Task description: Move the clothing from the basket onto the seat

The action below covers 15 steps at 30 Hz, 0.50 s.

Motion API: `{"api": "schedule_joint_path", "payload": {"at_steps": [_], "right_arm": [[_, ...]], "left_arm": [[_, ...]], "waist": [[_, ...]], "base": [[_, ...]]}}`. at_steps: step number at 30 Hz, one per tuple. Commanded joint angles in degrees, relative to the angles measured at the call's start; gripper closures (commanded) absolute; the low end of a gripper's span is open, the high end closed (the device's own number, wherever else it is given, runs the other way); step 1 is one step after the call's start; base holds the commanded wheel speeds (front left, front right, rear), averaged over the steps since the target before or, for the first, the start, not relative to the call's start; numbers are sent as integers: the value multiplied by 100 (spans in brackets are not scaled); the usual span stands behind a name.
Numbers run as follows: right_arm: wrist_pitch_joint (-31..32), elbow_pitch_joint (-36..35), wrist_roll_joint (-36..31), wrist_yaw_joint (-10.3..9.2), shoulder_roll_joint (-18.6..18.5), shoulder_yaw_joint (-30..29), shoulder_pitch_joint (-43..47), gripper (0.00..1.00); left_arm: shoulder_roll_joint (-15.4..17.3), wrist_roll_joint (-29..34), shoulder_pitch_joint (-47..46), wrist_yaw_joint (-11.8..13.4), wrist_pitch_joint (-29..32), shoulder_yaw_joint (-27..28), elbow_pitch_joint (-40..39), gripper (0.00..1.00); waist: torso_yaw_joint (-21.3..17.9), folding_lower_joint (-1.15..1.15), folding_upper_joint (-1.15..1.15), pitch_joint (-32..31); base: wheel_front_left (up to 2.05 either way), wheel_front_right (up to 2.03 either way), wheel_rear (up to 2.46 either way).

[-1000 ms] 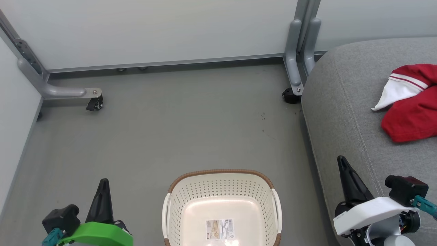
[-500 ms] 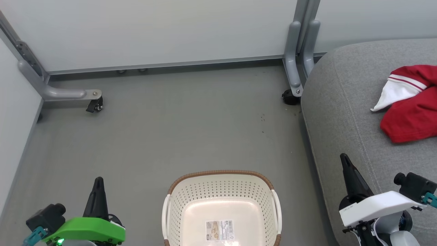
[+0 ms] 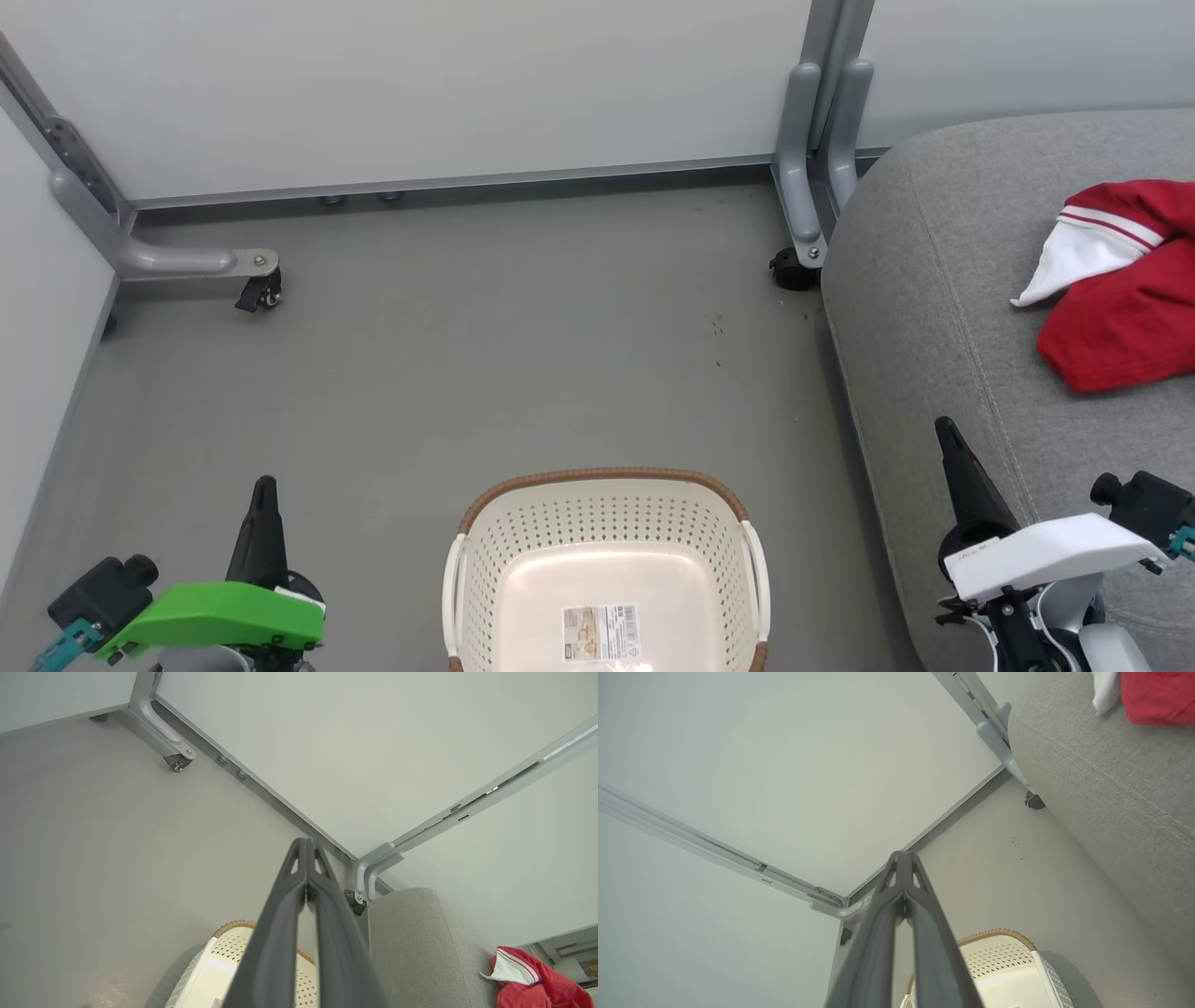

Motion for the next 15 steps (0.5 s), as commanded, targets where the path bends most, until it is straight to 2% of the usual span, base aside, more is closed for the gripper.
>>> {"api": "schedule_joint_path", "payload": {"at_steps": [1, 15], "right_arm": [[17, -15, 208, 0, -44, -31, -170, 100], [98, 203, 1172, 0, -61, -102, -287, 100]], "left_arm": [[4, -204, -167, -35, 36, 48, -58, 100], [-53, -1106, -260, -112, 287, 195, -48, 100]], "waist": [[-1, 0, 0, -4], [-10, 0, 0, -40]], "base": [[0, 0, 0], [0, 0, 0]]}}
